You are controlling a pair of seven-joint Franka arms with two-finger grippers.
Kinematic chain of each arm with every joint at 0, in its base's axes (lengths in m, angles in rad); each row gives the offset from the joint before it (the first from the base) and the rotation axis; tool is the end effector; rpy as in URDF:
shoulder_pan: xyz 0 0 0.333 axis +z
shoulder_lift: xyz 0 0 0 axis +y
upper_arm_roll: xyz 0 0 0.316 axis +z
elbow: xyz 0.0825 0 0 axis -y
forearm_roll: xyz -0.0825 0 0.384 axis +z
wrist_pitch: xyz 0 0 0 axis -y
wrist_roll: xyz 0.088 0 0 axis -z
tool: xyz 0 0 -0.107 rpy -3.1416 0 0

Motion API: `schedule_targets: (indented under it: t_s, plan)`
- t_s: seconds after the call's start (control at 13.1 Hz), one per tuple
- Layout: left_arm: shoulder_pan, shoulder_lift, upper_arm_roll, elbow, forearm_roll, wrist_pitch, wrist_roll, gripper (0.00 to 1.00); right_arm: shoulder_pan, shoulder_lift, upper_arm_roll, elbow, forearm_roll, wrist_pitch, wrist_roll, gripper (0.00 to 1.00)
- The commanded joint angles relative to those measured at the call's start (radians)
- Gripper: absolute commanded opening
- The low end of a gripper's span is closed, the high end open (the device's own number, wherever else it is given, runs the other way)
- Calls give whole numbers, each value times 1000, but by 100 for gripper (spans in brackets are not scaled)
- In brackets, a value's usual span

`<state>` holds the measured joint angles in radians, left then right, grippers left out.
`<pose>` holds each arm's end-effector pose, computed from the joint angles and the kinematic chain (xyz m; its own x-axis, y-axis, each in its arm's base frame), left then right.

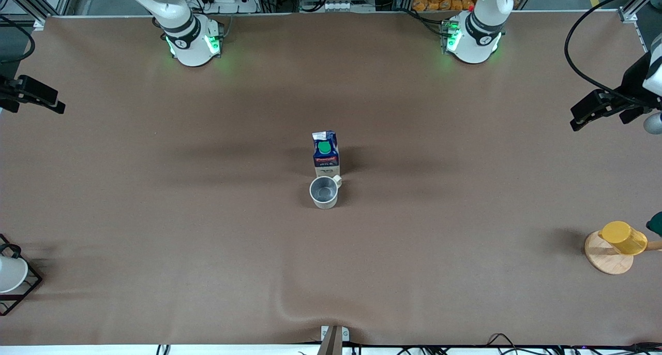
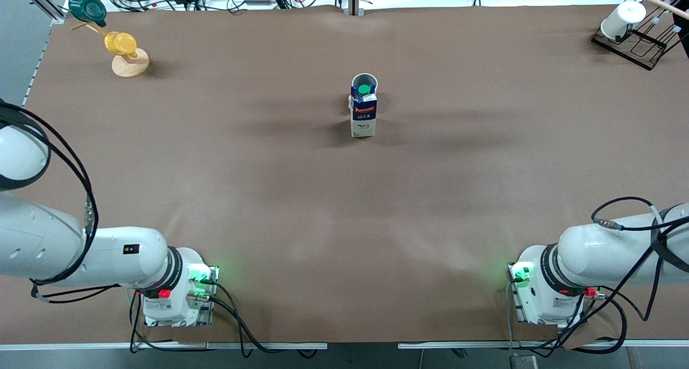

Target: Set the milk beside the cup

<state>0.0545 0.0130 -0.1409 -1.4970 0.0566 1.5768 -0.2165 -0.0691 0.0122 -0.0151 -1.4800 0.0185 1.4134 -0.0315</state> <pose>0.5583 -0.0417 0.6529 0.9886 0.1295 0.0770 0.1327 -0.9904 -0.0390 0.5403 -0.0433 0.6468 0.9957 -0.0495 -0.0781 -0.0513 -0.9985 -0.0207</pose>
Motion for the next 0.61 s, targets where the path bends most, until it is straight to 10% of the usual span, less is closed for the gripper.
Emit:
schedule_targets:
  t_s: [0.0,0.54]
  plan:
    - [-13,-25,12,-11,-1,3,19,100,-12,3,6,3,3,-4,-2,100]
    - [-28,-36,11,-11,-21,-30,45,100,-12,5,6,-2,3,-4,-60,100]
